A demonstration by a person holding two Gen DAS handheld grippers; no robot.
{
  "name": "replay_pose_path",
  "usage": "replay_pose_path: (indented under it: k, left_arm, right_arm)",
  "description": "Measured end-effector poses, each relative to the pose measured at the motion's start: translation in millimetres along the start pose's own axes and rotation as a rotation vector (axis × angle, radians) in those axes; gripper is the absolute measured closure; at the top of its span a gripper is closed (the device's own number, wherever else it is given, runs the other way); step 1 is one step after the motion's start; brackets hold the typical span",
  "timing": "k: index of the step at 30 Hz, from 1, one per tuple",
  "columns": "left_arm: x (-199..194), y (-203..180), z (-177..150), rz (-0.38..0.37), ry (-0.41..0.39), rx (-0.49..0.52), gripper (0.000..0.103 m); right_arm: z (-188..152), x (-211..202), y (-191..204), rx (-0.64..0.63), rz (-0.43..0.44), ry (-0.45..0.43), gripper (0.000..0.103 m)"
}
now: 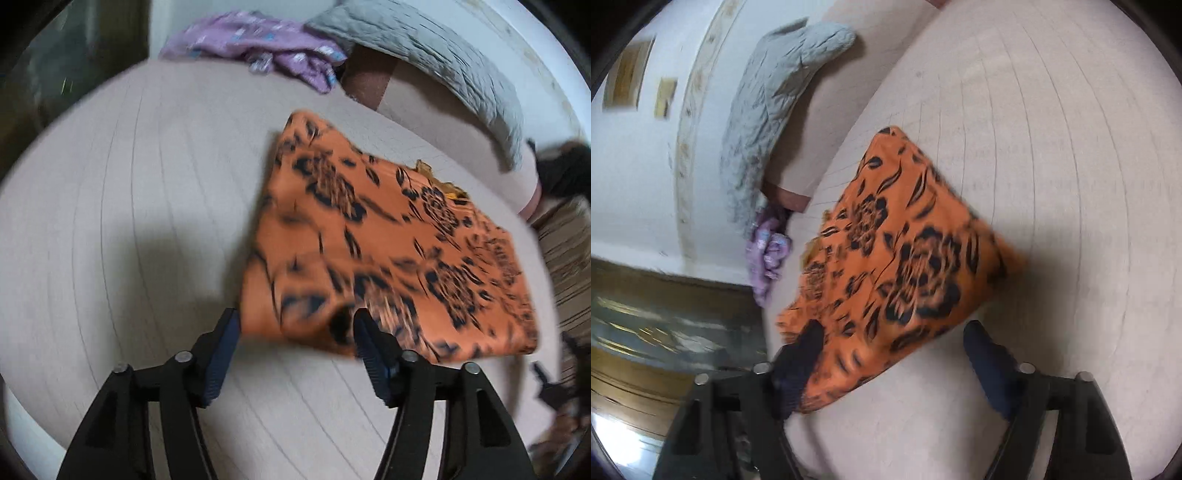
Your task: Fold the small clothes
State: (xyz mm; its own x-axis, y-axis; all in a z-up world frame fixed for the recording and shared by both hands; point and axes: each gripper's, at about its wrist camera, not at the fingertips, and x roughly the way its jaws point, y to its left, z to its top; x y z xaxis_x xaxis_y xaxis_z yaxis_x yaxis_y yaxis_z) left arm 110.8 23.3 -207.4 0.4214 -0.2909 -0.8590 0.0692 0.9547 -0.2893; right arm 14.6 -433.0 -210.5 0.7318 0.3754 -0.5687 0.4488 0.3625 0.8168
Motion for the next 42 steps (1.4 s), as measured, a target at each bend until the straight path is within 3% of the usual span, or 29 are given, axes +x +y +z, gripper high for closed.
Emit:
replay_pose_path:
  k: [4, 6, 7, 10, 17, 18, 19, 20, 22, 25, 30, 34, 37, 39, 40, 42]
  left_arm:
    - [12.3, 20.6, -17.2, -0.132, 0.088, -0.193, 0.030]
    - [12.1, 24.5, -20.5, -0.170, 0.039, -0.271, 0.021]
    - [13.5, 22.1, -18.7, -0.189, 0.029, -0.280, 0.015]
    - [23.1, 15.8, -10.8, -0.205, -0.010, -0.290, 0.013]
    - [41.7, 20.8, 22.0, -0.256, -0.102, -0.365, 0.014]
    - [41.6, 20.7, 22.2, -0.249, -0.107, -0.355, 0.024]
    - [43.3, 19.9, 25.2, -0.219, -0.107, -0.333, 0.055]
    - [48.8, 20.1, 28.6, -0.201, -0.087, -0.315, 0.065]
    - [52.3, 27.0, 28.2, -0.230, -0.074, -0.345, 0.070]
    - [45.5, 24.9, 28.1, -0.241, -0.088, -0.331, 0.075]
    - [12.4, 6.2, 22.6, -0.244, -0.138, -0.227, 0.077]
    - [-10.3, -3.7, -4.1, -0.248, -0.094, -0.128, 0.077]
    - [-0.4, -6.8, -22.0, -0.140, 0.016, -0.050, 0.074]
    - [8.6, 2.3, -24.8, -0.119, 0.079, -0.077, 0.068]
    - [8.7, 12.2, -21.9, -0.154, 0.105, -0.126, 0.066]
    - [1.6, 29.1, -14.2, -0.227, 0.135, -0.211, 0.066]
  right_arm:
    - [-7.9, 7.7, 3.6, 0.043, 0.022, -0.007, 0.022]
    - [-12.1, 20.3, 1.9, 0.057, 0.017, 0.002, 0.022]
    - [-12.7, 28.6, -0.4, 0.071, 0.006, 0.003, 0.022]
    - [-11.8, 52.6, -7.1, 0.104, 0.010, 0.000, 0.022]
    - [10.6, 75.8, -2.5, 0.111, 0.035, -0.190, 0.026]
    - [13.4, 76.9, -1.5, 0.104, 0.023, -0.216, 0.037]
    - [16.2, 79.0, -1.4, 0.095, -0.001, -0.231, 0.064]
    - [19.9, 83.0, -3.8, 0.088, -0.029, -0.229, 0.070]
    - [21.9, 83.1, -6.2, 0.102, -0.025, -0.236, 0.072]
    - [16.4, 74.0, 13.2, 0.006, -0.072, -0.267, 0.075]
    - [-4.9, 37.3, 29.5, -0.041, -0.022, -0.305, 0.076]
    - [-21.2, -5.1, 24.9, -0.062, -0.003, -0.321, 0.076]
    - [-32.9, -15.9, 1.6, -0.042, -0.037, -0.272, 0.075]
    - [-38.0, -6.0, -20.2, 0.006, -0.098, -0.176, 0.071]
    - [-39.2, 0.2, -30.0, 0.034, -0.120, -0.130, 0.069]
    - [-38.8, -0.3, -47.7, 0.098, -0.049, -0.100, 0.065]
